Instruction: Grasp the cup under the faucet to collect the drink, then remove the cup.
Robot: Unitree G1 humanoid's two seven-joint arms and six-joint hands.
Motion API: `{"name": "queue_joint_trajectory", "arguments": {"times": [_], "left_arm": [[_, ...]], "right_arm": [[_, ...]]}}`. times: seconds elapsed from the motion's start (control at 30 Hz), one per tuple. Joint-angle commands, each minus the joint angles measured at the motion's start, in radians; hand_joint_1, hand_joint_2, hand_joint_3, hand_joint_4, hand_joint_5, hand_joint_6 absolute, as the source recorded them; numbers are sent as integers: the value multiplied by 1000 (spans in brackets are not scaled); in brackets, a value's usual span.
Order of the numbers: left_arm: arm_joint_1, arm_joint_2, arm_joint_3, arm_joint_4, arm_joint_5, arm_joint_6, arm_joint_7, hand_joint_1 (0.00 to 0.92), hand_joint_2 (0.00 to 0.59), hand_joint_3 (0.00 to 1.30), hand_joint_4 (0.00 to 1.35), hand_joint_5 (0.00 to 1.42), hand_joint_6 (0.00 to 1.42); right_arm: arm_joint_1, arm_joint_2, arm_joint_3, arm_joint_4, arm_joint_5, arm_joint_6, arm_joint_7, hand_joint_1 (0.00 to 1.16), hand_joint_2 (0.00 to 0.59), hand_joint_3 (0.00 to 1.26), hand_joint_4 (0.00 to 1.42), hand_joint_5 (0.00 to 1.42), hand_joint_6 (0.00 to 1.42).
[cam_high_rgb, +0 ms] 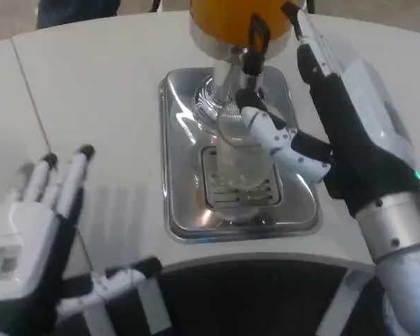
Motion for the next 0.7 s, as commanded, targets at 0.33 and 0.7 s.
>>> {"name": "queue_joint_trajectory", "arguments": {"times": [0.33,0.7], "left_arm": [[75,-69,-53,-65,102,-16,5,164,63,0,0,0,0],[72,-93,-36,-51,96,-33,8,208,77,0,0,0,0]], "right_arm": [[-127,-26,-25,164,287,-51,-79,411,409,0,0,0,1],[-195,-58,23,258,396,-74,-57,343,377,0,0,0,16]]}}
